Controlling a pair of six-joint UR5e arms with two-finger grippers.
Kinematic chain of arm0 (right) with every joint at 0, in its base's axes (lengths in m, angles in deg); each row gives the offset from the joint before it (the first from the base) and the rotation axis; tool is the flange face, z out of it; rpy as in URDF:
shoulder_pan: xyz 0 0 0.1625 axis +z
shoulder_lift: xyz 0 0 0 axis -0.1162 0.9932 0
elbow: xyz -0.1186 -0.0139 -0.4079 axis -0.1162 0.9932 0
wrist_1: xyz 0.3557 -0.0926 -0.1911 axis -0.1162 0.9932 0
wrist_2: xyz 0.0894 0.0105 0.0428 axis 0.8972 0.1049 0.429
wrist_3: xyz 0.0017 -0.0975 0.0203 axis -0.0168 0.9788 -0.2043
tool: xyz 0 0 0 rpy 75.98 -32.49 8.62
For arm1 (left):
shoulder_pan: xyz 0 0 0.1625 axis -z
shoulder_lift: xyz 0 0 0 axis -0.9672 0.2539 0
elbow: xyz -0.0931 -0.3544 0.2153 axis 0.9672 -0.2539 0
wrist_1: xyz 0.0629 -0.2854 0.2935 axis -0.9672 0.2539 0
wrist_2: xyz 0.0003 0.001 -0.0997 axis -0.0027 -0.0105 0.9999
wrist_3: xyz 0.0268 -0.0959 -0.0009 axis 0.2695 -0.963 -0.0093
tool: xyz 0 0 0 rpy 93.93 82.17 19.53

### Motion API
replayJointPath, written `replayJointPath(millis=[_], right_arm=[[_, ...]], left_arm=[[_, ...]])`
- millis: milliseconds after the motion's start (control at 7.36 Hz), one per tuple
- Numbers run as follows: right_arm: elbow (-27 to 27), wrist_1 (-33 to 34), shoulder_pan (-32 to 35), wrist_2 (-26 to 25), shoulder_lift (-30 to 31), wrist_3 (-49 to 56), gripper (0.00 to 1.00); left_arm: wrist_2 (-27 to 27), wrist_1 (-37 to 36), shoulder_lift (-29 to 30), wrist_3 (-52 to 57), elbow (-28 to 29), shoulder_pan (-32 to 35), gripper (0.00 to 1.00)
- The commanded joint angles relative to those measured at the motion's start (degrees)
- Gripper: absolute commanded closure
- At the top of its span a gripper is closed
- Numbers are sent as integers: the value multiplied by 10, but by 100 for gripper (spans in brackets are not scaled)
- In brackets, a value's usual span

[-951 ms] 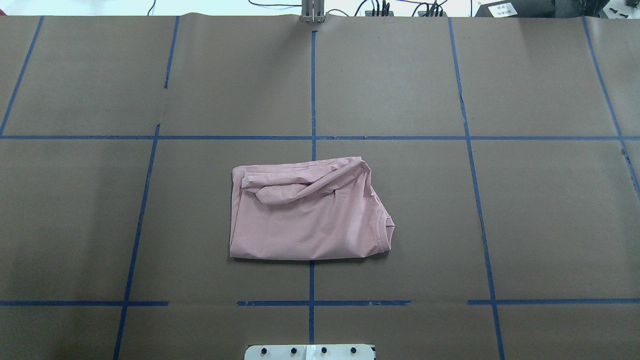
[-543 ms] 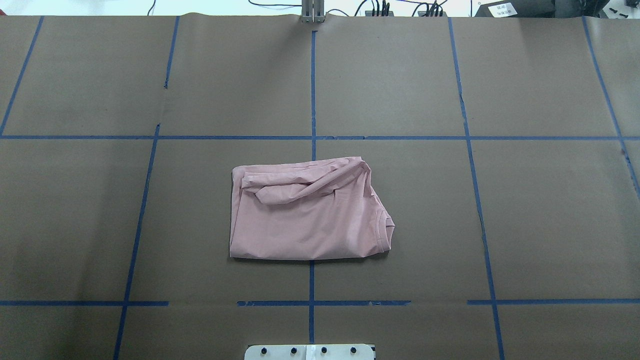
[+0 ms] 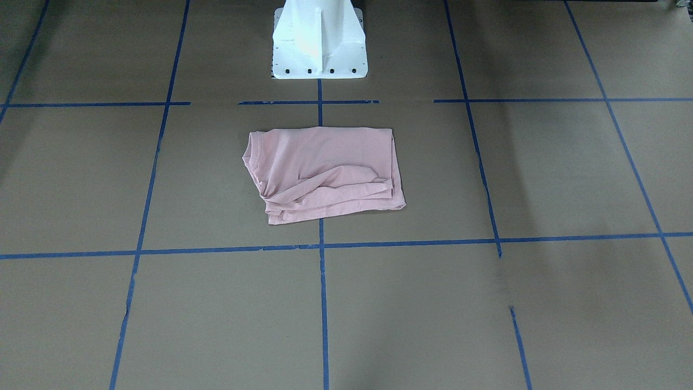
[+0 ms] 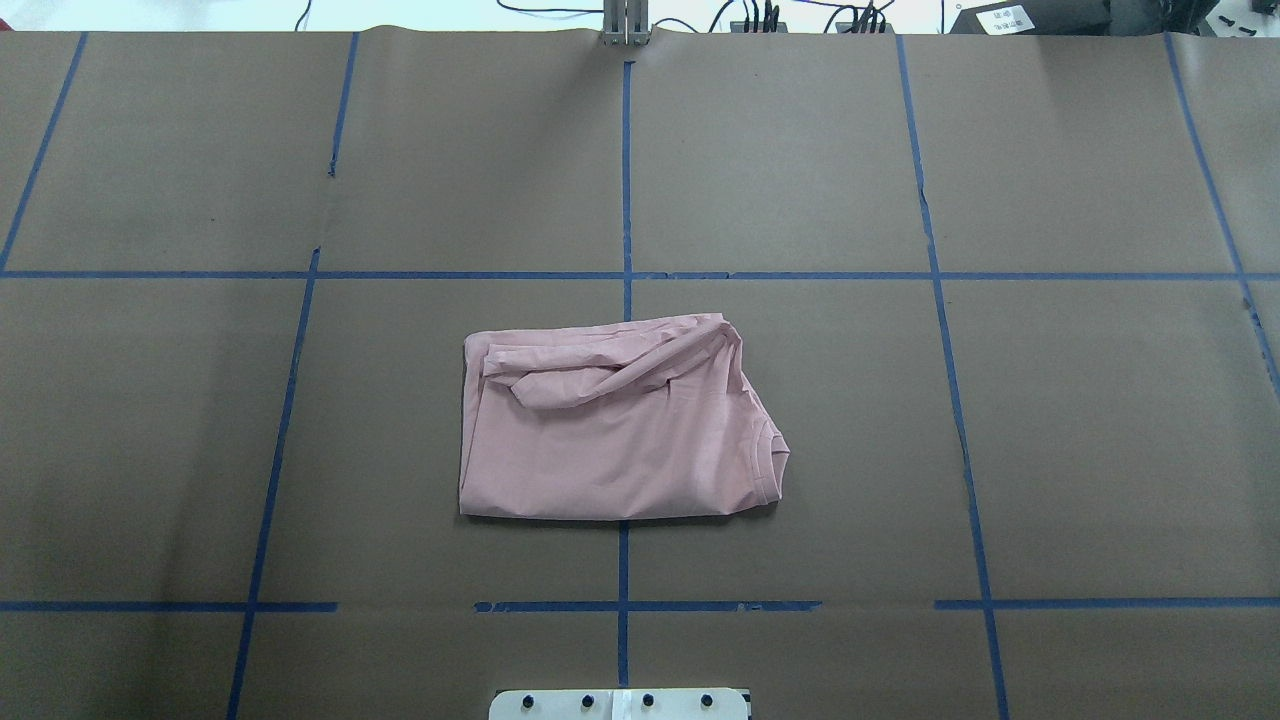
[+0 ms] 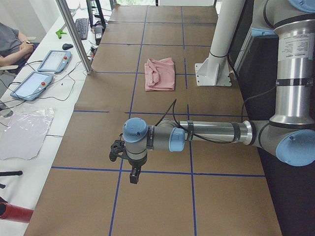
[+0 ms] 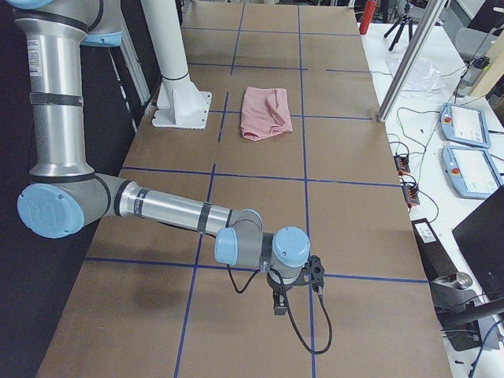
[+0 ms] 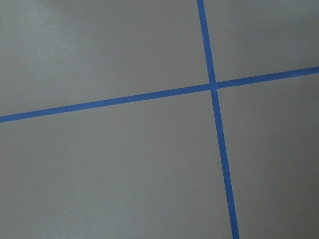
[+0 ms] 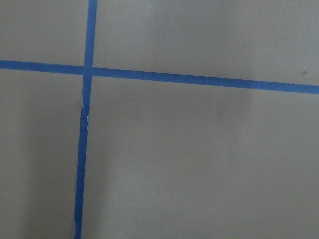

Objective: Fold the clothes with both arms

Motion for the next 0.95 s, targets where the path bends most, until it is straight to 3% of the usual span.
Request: replayJointPath(millis=[0,815], right_arm=[[2,0,0,0,1,0,0],[-1,-1,0,0,0,1,0]], left_arm=[[6,0,-3,-1,2,0,0],[33,0,-9,0,4,1,0]])
